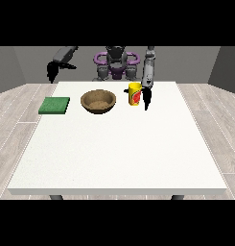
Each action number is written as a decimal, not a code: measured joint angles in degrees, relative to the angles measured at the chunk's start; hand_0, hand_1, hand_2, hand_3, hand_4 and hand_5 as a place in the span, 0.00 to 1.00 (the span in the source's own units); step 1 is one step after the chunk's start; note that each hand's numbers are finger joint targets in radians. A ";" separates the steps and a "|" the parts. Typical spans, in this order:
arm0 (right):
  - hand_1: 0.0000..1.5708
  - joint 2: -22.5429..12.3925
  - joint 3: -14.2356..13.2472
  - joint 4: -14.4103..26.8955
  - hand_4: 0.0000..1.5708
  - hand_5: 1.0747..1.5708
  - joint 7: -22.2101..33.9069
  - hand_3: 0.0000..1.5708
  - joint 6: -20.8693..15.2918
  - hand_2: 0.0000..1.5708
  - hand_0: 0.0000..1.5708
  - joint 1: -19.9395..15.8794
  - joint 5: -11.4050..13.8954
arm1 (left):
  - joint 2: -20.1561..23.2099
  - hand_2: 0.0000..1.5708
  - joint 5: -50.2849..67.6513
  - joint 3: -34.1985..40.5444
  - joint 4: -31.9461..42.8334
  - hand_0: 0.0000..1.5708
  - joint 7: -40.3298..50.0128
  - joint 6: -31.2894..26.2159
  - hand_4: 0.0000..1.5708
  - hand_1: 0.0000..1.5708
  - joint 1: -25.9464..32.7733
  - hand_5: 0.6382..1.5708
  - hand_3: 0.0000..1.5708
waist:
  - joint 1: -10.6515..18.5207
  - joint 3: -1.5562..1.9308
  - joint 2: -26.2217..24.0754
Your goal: Pick the cup and pour the ball into the bowl, then pick the bowl and place it on the pad
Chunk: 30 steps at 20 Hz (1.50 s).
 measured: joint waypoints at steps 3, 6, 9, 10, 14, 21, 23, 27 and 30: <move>0.00 -0.40 -0.07 -0.56 0.00 1.00 0.31 0.00 0.50 0.00 0.00 0.23 -0.17 | 0.03 0.70 0.19 0.98 2.62 0.65 -2.47 1.19 0.93 0.65 -0.85 0.15 0.57 | -0.81 0.33 -0.16; 0.00 -1.23 -0.92 0.47 0.00 1.00 -0.16 0.00 0.83 0.00 0.00 -0.82 -0.52 | 0.30 1.00 -3.93 -0.84 2.14 0.83 -4.30 7.20 0.91 0.83 -0.32 0.66 1.00 | -1.37 0.64 0.19; 0.00 -1.82 -1.23 -0.18 0.00 1.00 0.83 0.00 1.20 0.00 0.00 -1.54 -1.25 | 0.50 1.00 -6.20 -1.45 1.57 0.84 -5.44 12.49 0.94 0.84 0.72 0.66 1.00 | -2.58 1.09 0.33; 0.00 -2.65 -1.65 0.07 0.00 1.00 1.21 0.00 1.82 0.00 0.00 -2.07 -1.74 | 0.57 1.00 -6.46 -1.73 1.30 0.84 -5.63 13.79 0.94 0.84 0.96 0.66 1.00 | -2.81 1.15 0.40; 0.00 -4.14 -2.46 1.62 0.00 1.00 2.12 0.00 2.95 0.00 0.00 -1.91 -2.20 | 0.39 1.00 -6.85 -3.89 1.95 0.84 -4.55 17.66 0.95 0.84 1.58 0.69 1.00 | -3.14 0.77 -1.71; 0.00 -4.99 -3.84 8.69 0.00 1.00 4.83 0.00 2.47 0.00 0.00 -0.48 -1.91 | 8.93 1.00 -17.21 -10.84 2.73 0.92 12.52 20.56 1.00 0.92 -2.41 0.70 1.00 | 1.43 0.35 -12.12; 0.00 -4.63 -3.72 9.91 0.00 0.99 4.74 0.00 2.41 0.00 0.00 0.06 -1.62 | 13.00 1.00 -19.75 -11.96 3.29 0.93 18.26 19.48 1.00 0.93 -5.59 0.69 1.00 | 1.79 0.31 -13.76; 0.00 -5.24 -4.37 12.74 0.00 1.00 5.14 0.00 2.84 0.00 0.00 -0.79 -1.99 | 15.42 1.00 -26.05 -15.83 3.96 0.95 28.81 19.77 1.00 0.95 -11.06 0.68 1.00 | 2.60 0.22 -15.34; 0.00 -5.37 -4.79 14.72 0.00 1.00 3.20 0.00 3.44 0.00 0.00 -0.31 -1.77 | 15.53 1.00 -30.27 -18.23 3.75 0.95 34.40 20.05 1.00 0.95 -13.45 0.68 1.00 | 2.86 0.16 -15.43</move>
